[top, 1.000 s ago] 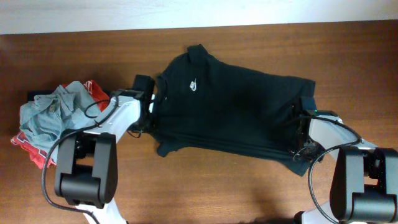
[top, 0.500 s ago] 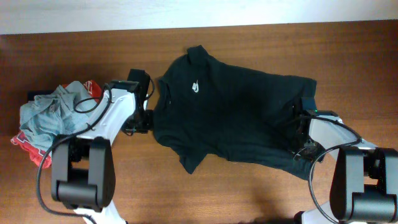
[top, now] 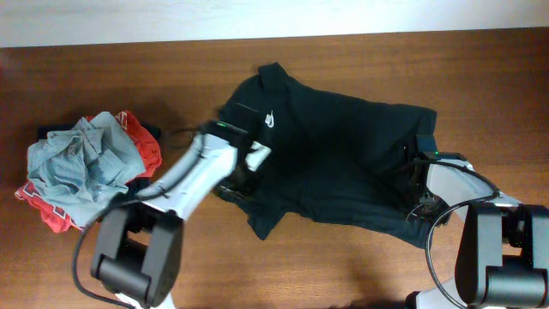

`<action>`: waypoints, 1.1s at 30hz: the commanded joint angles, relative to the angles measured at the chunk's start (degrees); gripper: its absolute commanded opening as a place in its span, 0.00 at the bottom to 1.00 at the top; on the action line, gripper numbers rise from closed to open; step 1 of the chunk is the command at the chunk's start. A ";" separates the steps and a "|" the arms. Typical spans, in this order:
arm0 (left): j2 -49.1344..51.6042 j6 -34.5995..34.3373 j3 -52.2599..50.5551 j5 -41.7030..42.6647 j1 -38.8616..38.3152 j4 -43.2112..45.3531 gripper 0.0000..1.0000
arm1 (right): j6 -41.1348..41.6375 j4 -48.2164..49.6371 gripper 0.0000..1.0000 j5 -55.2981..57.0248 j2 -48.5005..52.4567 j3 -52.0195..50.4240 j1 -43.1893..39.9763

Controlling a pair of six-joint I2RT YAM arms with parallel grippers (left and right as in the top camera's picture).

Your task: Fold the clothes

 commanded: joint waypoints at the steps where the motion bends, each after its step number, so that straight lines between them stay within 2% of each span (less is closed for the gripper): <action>1: -1.05 8.15 -0.31 -2.05 -4.74 0.81 0.41 | 0.70 0.52 0.34 -0.83 0.57 -0.48 -0.28; 6: -1.03 7.39 -1.05 -1.86 -7.56 1.31 0.47 | 0.70 0.48 0.43 -0.85 0.57 -0.48 -0.28; 10: -1.03 2.12 -3.17 0.94 -7.63 1.88 0.51 | 0.70 0.48 0.49 -0.85 0.57 -0.48 -0.28; 14: -1.03 -0.17 -5.62 2.21 -7.65 4.52 0.54 | 0.70 0.50 0.50 -0.87 0.57 -0.48 -0.28; 18: -1.03 -1.20 -7.52 2.91 -7.65 6.19 0.53 | 0.70 0.50 0.51 -0.85 0.57 -0.48 -0.28; 19: -1.03 -1.22 -7.98 3.13 -7.65 6.36 0.51 | 0.70 0.48 0.51 -0.87 0.57 -0.48 -0.28; 21: -1.03 -1.22 -8.59 3.32 -7.65 6.32 0.35 | 0.70 0.50 0.51 -0.87 0.57 -0.48 -0.28; 24: -1.09 -1.46 -8.57 3.50 -7.65 5.16 0.00 | 0.70 0.50 0.52 -0.87 0.57 -0.48 -0.28; 27: -1.95 -1.38 -6.05 3.39 -7.63 0.79 0.00 | 0.70 0.50 0.51 -0.85 0.57 -0.48 -0.28; 33: -2.99 2.58 6.58 2.93 -7.43 -11.87 0.00 | 0.72 0.52 0.52 -0.85 0.57 -0.48 -0.28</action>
